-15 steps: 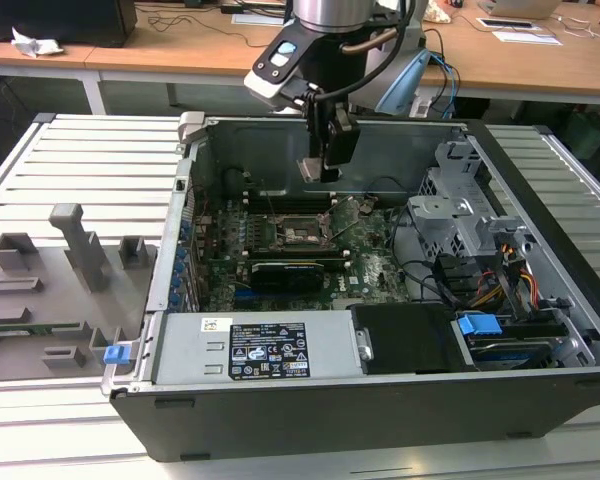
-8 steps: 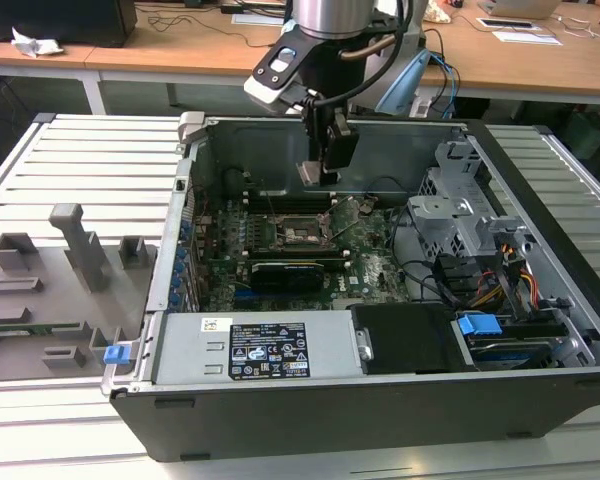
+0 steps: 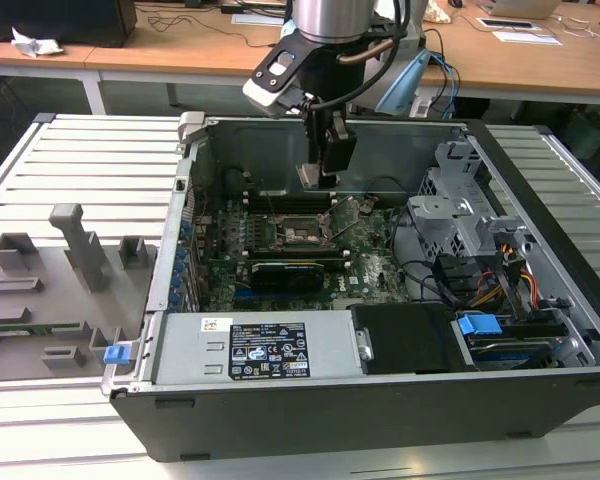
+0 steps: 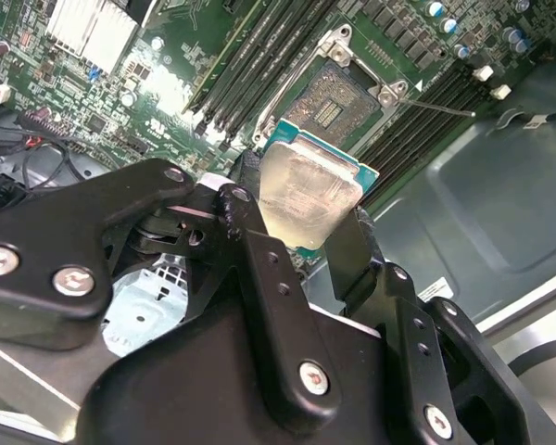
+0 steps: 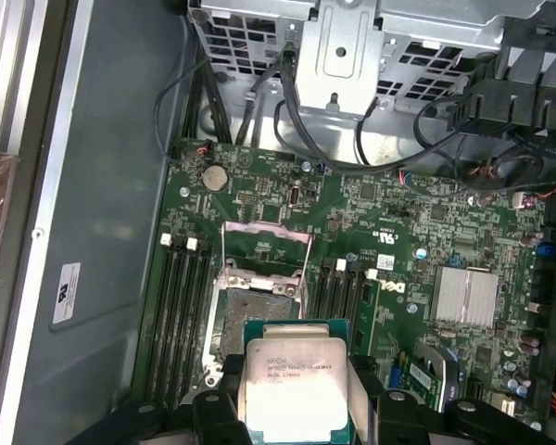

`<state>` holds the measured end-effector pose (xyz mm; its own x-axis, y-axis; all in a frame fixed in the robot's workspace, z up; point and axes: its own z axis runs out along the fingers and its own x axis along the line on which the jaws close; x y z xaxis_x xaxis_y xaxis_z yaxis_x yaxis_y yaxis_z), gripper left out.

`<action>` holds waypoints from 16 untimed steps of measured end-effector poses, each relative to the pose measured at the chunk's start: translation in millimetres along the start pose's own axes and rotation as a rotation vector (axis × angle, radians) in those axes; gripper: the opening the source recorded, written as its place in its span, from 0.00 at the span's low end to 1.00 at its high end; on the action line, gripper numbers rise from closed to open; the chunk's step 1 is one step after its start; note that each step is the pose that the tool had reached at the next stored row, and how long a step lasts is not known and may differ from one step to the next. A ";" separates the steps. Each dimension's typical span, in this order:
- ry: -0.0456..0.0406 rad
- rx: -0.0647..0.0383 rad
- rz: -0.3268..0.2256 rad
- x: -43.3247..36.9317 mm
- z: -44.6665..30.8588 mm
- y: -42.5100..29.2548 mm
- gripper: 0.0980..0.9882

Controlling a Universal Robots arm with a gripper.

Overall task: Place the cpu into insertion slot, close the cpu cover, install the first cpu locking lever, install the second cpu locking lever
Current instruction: 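Place the cpu into insertion slot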

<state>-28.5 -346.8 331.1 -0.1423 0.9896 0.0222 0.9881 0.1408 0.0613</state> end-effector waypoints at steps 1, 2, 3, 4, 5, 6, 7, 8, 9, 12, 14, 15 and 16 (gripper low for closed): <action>-0.0001 0.000 0.002 0.0 0.1 0.0 0.48; -0.0002 0.000 0.002 0.0 0.1 0.0 0.48; -0.0002 0.000 0.004 0.0 0.2 0.0 0.48; -0.0003 0.000 0.005 0.0 0.3 0.0 0.48; -0.0005 0.000 0.008 0.0 0.4 0.0 0.48; -0.0005 0.000 0.009 0.0 0.5 0.0 0.48; -0.0006 0.000 0.010 0.0 0.5 0.0 0.48; -0.0007 0.000 0.012 0.0 0.6 0.0 0.48; -0.0008 0.000 0.014 0.0 0.8 0.0 0.48; -0.0013 -0.001 0.021 0.0 2.2 -0.2 0.48; -0.0017 -0.001 0.026 0.0 3.0 -0.4 0.48; -0.0018 -0.001 0.028 0.0 3.1 -0.4 0.48; -0.0018 -0.001 0.029 0.0 3.2 -0.4 0.48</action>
<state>-28.7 -346.8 327.9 -0.1137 0.9933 0.0222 0.9918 0.1121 0.0613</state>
